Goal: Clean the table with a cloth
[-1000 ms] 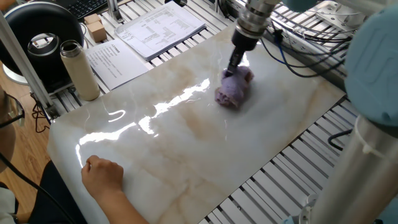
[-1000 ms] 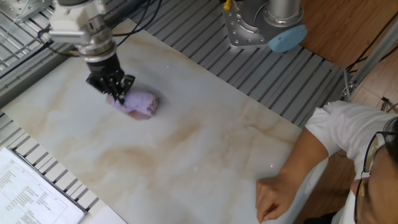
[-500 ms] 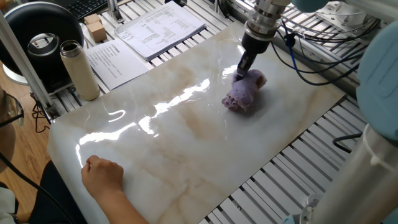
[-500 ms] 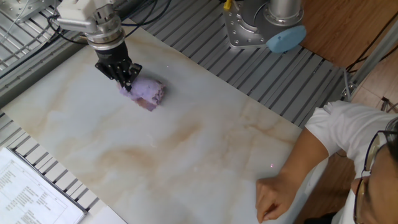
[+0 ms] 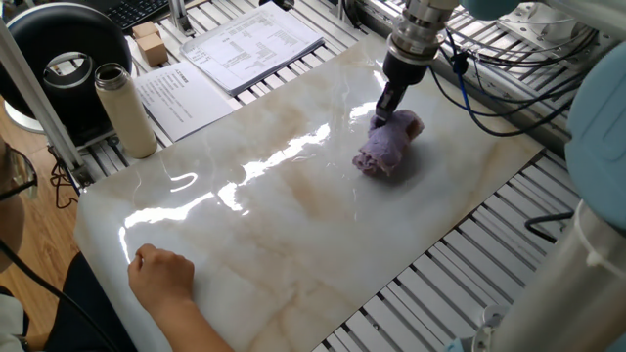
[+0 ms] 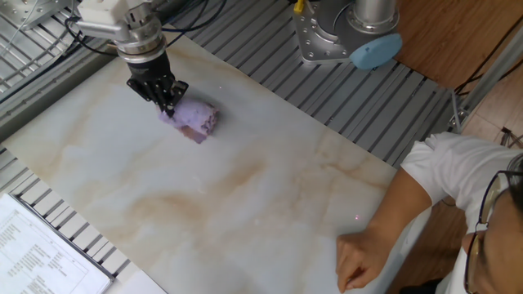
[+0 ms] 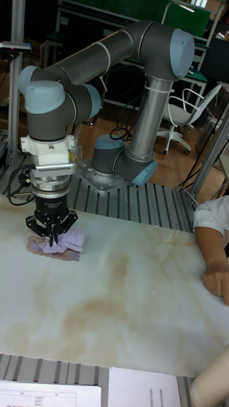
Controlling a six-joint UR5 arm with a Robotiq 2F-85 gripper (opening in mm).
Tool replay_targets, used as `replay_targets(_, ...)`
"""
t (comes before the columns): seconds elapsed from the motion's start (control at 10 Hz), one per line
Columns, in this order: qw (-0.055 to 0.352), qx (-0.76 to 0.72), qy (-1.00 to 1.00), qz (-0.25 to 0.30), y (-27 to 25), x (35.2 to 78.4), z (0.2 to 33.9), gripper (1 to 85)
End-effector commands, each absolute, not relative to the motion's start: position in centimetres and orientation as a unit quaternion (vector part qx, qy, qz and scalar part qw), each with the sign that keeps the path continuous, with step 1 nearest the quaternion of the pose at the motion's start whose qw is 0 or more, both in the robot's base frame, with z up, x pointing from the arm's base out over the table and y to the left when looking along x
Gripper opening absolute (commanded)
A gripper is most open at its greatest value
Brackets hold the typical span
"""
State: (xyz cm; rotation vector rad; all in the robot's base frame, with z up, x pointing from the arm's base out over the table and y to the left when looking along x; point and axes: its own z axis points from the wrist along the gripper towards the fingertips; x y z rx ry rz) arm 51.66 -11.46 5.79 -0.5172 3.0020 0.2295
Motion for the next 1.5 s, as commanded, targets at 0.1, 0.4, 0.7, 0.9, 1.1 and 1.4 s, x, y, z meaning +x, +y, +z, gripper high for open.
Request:
replay_targets(0.1,0.043,-0.153,0.984,0.074,-8.4,52.1,7.1,1.3)
replay_targets(0.4,0.044,-0.164,0.983,0.066,-6.9,52.3,7.2,1.3)
replay_targets(0.7,0.049,-0.185,0.980,0.054,-6.2,52.6,8.1,1.3)
replay_targets(0.9,0.052,-0.210,0.975,0.040,-9.0,52.9,8.6,1.3)
replay_targets(1.1,0.046,-0.234,0.970,0.048,-9.1,52.4,8.7,1.3)
replay_targets(1.4,0.061,-0.204,0.973,0.084,-7.2,52.9,9.0,1.3)
